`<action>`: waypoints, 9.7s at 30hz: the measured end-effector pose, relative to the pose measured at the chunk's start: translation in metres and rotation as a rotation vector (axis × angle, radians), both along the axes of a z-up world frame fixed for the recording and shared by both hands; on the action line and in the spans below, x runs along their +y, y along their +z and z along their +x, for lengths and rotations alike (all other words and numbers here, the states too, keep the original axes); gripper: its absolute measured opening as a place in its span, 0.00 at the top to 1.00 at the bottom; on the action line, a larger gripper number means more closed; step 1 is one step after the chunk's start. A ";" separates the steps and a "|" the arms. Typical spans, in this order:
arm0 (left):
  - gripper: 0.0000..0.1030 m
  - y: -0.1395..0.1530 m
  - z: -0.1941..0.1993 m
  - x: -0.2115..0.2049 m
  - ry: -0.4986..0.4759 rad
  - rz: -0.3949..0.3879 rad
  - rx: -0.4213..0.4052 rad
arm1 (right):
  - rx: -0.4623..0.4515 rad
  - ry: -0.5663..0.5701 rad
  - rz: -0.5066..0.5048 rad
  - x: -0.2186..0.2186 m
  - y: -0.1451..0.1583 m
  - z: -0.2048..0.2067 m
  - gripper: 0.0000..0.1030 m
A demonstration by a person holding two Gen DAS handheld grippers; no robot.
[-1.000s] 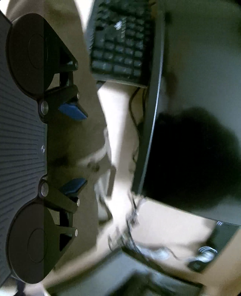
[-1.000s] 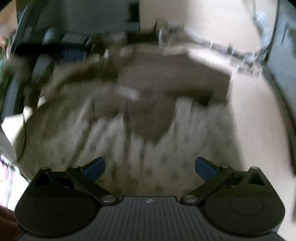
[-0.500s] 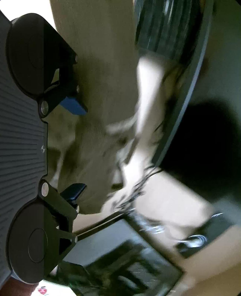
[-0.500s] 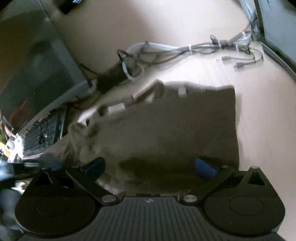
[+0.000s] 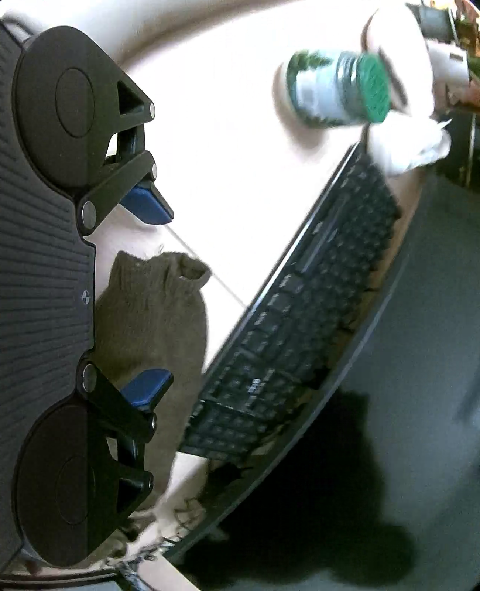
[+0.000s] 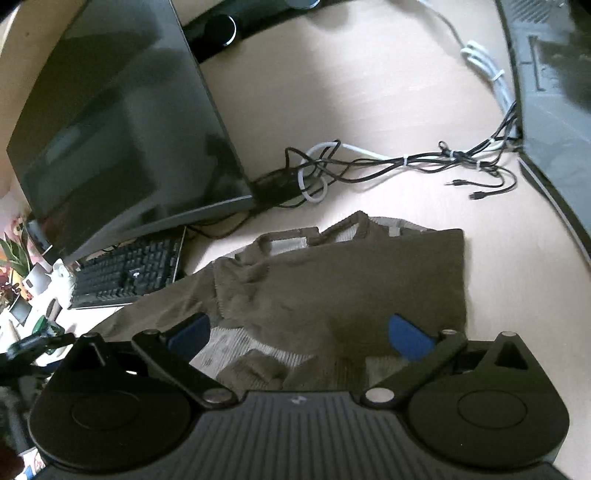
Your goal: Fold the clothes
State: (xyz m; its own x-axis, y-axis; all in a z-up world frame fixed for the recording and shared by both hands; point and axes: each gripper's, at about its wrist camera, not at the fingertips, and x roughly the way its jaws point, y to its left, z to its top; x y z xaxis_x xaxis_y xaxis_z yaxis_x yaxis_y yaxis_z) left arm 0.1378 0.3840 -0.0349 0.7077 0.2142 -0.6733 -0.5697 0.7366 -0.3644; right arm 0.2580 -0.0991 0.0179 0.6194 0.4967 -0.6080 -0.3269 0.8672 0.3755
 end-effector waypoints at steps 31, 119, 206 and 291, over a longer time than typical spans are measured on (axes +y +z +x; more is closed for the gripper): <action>0.72 0.103 0.201 -0.278 -0.930 -0.215 -0.210 | -0.056 -0.218 0.028 -0.091 -0.008 -0.058 0.00; 0.60 -0.012 0.143 -0.195 -0.727 0.110 0.178 | 0.021 -0.062 -0.256 -0.019 -0.074 0.045 0.72; 0.07 0.007 -0.030 -0.211 -0.886 -0.010 0.064 | -0.016 -0.359 -0.250 -0.117 -0.069 -0.164 0.32; 0.44 -0.033 -0.077 -0.256 -1.268 0.236 0.182 | -0.086 0.291 -0.433 0.002 -0.038 -0.206 0.30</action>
